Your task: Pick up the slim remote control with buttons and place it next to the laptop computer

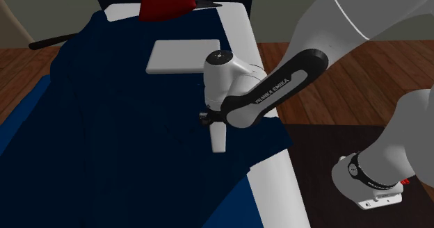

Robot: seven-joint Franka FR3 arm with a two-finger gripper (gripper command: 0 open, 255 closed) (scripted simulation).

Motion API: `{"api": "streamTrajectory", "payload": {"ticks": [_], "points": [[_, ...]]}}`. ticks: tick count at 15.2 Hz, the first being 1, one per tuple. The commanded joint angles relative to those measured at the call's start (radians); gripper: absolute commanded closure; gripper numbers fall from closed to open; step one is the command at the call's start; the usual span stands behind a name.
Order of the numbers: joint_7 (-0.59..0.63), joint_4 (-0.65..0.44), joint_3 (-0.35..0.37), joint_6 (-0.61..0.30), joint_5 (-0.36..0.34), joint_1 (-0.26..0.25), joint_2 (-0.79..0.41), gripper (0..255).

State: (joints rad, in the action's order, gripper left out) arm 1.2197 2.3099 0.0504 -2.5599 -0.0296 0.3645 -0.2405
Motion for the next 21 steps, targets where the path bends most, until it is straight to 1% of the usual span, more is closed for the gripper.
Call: {"api": "streamTrajectory", "payload": {"ticks": [1, 17, 21], "points": [[-0.002, -0.002, 0.001, 0.022, 0.002, 0.001, 0.021, 255], [-0.014, -0.044, 0.005, 0.219, 0.019, 0.004, 0.176, 255], [-0.077, -0.19, -0.023, 0.258, 0.018, 0.038, 0.068, 255]]}}
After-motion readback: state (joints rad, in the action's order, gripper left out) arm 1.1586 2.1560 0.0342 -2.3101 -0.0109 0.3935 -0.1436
